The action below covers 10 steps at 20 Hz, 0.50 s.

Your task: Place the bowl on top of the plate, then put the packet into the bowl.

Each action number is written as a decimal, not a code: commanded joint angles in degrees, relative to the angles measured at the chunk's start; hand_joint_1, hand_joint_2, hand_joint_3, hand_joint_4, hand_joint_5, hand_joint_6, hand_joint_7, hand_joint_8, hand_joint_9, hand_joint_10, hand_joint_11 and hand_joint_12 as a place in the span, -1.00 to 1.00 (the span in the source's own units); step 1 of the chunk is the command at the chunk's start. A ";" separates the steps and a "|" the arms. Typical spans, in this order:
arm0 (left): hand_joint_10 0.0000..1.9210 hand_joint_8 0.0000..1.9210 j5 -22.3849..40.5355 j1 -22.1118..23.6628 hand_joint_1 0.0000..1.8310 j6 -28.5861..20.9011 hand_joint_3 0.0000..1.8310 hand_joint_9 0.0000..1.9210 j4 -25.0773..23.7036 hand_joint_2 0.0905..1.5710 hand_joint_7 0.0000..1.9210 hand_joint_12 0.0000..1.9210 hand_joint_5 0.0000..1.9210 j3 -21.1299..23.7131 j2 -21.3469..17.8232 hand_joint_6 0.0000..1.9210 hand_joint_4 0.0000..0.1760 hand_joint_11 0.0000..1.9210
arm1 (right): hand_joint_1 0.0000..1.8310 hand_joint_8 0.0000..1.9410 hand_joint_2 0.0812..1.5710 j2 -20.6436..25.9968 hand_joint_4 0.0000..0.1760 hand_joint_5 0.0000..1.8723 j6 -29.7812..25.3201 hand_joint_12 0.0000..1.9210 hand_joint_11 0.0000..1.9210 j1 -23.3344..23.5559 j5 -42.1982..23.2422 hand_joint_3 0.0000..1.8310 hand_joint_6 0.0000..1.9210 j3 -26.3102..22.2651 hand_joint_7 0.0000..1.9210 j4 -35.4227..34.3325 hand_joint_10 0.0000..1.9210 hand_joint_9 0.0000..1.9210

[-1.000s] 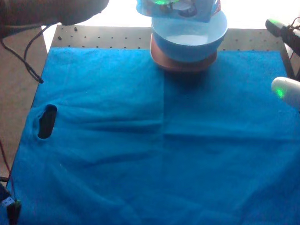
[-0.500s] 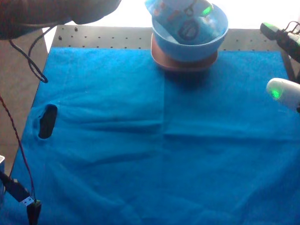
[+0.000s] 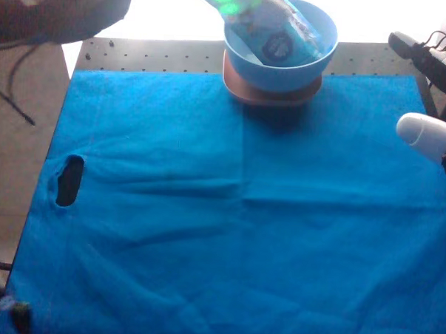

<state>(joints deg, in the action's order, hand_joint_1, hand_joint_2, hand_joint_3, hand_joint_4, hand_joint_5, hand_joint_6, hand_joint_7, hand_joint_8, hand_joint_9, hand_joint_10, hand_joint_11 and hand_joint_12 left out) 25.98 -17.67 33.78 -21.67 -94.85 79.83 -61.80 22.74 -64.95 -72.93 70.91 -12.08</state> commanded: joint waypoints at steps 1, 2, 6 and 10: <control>-1.00 -1.00 8.89 0.14 -0.14 0.89 -0.99 -0.87 2.13 0.03 -0.89 -0.53 -0.78 1.07 -1.67 -1.00 0.86 -0.99 | -0.75 -1.00 0.69 0.64 0.43 -1.00 -0.37 -1.00 -1.00 0.18 -7.12 -1.00 -1.00 -0.31 -1.00 -0.67 -1.00 -1.00; -1.00 -1.00 10.52 -0.51 -0.12 1.43 -0.99 -0.89 2.33 0.03 -0.89 -0.62 -0.78 3.05 -4.09 -1.00 0.86 -1.00 | -0.61 -1.00 0.61 0.98 0.21 -0.99 -0.37 -0.99 -0.99 0.03 -7.13 -1.00 -1.00 -0.70 -1.00 -0.71 -1.00 -1.00; -1.00 -1.00 18.60 -8.26 -0.24 1.63 -0.99 -1.00 7.23 0.09 -0.96 -1.00 -0.84 10.21 -13.42 -1.00 0.99 -1.00 | -0.61 -1.00 0.46 2.09 0.12 -1.00 -0.37 -0.99 -0.99 -1.10 -7.16 -1.00 -1.00 -1.96 -0.99 -0.70 -1.00 -1.00; -1.00 -0.99 30.55 -23.76 -0.12 5.12 -1.00 -1.00 20.57 0.06 -0.92 -1.00 -0.82 18.25 -21.53 -0.99 0.33 -1.00 | -0.50 -1.00 0.42 4.56 -0.20 -1.00 -0.37 -1.00 -1.00 -5.07 -10.49 -1.00 -1.00 -4.57 -1.00 -1.76 -1.00 -1.00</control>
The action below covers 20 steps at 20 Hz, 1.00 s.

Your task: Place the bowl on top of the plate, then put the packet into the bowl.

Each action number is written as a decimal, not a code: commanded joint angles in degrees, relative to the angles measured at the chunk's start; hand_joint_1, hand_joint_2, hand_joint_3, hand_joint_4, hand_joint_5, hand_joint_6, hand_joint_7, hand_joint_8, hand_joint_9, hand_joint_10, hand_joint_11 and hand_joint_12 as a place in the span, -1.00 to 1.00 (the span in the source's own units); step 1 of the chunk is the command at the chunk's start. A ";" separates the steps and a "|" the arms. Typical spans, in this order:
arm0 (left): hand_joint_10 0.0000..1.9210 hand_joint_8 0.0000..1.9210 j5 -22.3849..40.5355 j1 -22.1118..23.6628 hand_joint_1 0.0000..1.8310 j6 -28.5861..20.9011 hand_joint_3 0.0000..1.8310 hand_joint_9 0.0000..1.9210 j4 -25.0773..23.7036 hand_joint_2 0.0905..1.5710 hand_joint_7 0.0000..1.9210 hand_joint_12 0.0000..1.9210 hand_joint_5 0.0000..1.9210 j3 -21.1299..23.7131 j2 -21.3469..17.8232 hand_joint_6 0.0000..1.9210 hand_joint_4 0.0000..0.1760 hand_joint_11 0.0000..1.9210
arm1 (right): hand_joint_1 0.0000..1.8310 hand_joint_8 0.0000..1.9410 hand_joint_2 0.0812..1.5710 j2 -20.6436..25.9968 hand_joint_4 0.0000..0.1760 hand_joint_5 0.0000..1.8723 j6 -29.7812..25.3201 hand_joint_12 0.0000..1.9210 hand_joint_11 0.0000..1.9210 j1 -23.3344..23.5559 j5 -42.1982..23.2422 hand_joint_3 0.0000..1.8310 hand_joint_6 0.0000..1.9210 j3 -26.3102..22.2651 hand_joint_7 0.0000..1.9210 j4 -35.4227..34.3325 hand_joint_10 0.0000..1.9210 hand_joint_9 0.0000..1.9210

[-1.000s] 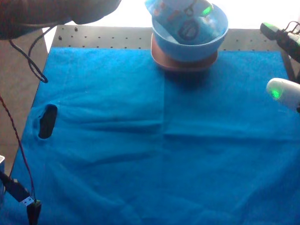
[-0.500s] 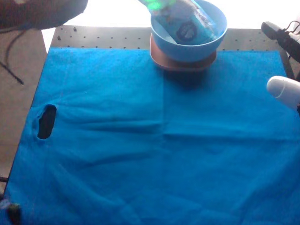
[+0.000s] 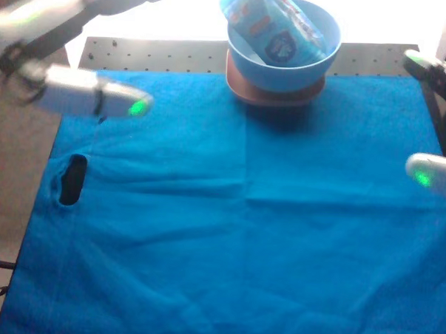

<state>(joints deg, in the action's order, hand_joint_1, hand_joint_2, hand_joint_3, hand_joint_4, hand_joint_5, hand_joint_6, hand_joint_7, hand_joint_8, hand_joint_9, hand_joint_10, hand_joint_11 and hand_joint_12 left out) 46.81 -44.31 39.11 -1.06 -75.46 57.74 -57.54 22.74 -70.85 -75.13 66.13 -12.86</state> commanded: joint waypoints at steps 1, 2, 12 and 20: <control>-1.00 -0.99 14.04 -1.32 -0.12 -0.05 -1.00 -1.00 2.66 0.06 -0.92 -1.00 -0.82 1.19 -1.14 -0.99 0.33 -1.00 | -0.50 -1.00 0.42 1.20 -0.20 -1.00 -0.36 -1.00 -1.00 -0.95 -10.14 -1.00 -1.00 -0.81 -1.00 -2.04 -1.00 -1.00; -1.00 -1.00 17.05 -4.46 0.00 0.25 -1.00 -1.00 4.40 0.07 -0.96 -1.00 -0.87 2.96 -2.46 -1.00 0.68 -1.00 | -0.54 -1.00 0.42 2.29 -0.24 -1.00 -0.36 -1.00 -1.00 -3.08 -12.26 -1.00 -1.00 -2.08 -1.00 -3.51 -1.00 -1.00; -1.00 -1.00 51.04 -39.10 -0.27 -0.46 -1.00 -1.00 24.45 0.04 -1.00 -1.00 -0.98 20.86 -8.17 -1.00 -0.17 -1.00 | -0.33 -1.00 0.36 7.25 0.89 -1.00 -0.36 -1.00 -1.00 -17.27 -25.31 -1.00 -1.00 -10.43 -0.98 -13.02 -1.00 -1.00; -1.00 -1.00 52.36 -41.85 -0.25 -2.03 -1.00 -1.00 27.02 0.06 -1.00 -0.97 -0.96 22.27 -7.64 -0.99 -0.08 -0.94 | -0.35 -1.00 0.38 7.24 0.97 -1.00 -0.36 -1.00 -1.00 -19.00 -25.78 -1.00 -1.00 -11.59 -0.99 -14.36 -1.00 -1.00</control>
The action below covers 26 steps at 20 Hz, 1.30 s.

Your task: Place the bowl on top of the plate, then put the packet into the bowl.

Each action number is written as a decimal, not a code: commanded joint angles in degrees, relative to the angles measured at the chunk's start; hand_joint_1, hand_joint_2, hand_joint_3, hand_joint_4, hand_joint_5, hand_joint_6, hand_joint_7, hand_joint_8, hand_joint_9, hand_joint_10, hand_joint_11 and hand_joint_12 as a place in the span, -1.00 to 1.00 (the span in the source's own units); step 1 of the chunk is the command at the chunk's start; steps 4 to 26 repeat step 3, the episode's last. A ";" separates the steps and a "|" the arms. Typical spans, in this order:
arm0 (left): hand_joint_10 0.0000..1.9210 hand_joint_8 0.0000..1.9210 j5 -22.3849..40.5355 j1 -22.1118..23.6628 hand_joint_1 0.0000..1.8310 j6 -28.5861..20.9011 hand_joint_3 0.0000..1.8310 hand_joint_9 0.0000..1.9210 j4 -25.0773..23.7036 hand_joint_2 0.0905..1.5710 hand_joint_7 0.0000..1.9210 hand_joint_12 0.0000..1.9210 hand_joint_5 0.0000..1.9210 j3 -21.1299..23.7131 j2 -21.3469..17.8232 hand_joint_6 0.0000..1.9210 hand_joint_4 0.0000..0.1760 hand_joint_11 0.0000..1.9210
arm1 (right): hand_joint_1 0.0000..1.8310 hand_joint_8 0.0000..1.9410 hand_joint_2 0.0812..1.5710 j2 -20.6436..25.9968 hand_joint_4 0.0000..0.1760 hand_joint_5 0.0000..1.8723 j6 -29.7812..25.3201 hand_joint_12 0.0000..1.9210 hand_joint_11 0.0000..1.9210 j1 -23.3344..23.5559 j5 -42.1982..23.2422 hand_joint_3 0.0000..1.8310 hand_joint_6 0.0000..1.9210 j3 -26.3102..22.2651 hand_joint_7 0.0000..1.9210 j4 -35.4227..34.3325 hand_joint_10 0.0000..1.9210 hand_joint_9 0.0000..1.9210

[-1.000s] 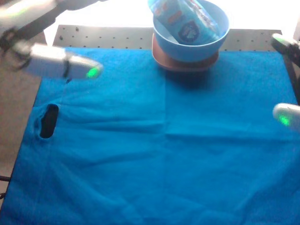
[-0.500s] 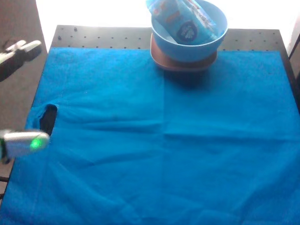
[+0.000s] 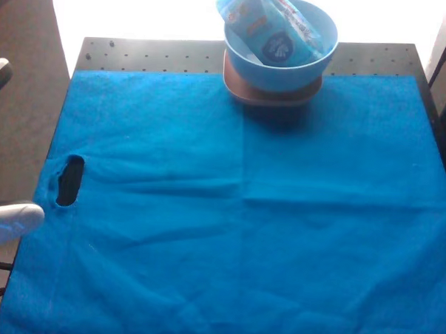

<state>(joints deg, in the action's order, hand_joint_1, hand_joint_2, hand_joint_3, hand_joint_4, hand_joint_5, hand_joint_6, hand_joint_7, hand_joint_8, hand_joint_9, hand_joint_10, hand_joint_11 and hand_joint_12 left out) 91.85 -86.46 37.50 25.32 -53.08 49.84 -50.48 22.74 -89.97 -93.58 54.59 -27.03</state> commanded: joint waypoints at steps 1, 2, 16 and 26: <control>-1.00 -1.00 7.31 -0.03 -0.23 -0.60 -1.00 -1.00 0.92 0.06 -1.00 -0.98 -0.97 -0.09 0.25 -0.99 0.01 -0.95 | -0.35 -1.00 0.39 0.18 0.80 -1.00 -0.36 -1.00 -1.00 -0.25 -7.34 -1.00 -1.00 -0.33 -0.99 -0.34 -1.00 -1.00; -1.00 -1.00 7.31 -0.41 -0.23 -0.80 -1.00 -1.00 1.23 0.06 -1.00 -0.98 -0.97 0.06 0.25 -1.00 -0.01 -0.96 | -0.36 -1.00 0.41 0.18 0.66 -1.00 -0.36 -1.00 -1.00 -0.69 -7.34 -0.99 -1.00 -0.51 -1.00 -0.70 -1.00 -1.00; -1.00 -1.00 7.31 -0.51 -0.22 -0.75 -1.00 -1.00 1.28 0.05 -1.00 -0.98 -1.00 0.20 0.25 -1.00 0.03 -0.96 | -0.37 -1.00 0.41 0.18 0.50 -1.00 -0.36 -1.00 -1.00 -0.95 -7.34 -0.99 -1.00 -0.52 -0.99 -0.89 -1.00 -1.00; -1.00 -1.00 7.31 -0.51 -0.22 -0.75 -1.00 -1.00 1.28 0.05 -1.00 -0.98 -1.00 0.20 0.25 -1.00 0.03 -0.96 | -0.37 -1.00 0.41 0.18 0.50 -1.00 -0.36 -1.00 -1.00 -0.95 -7.34 -0.99 -1.00 -0.52 -0.99 -0.89 -1.00 -1.00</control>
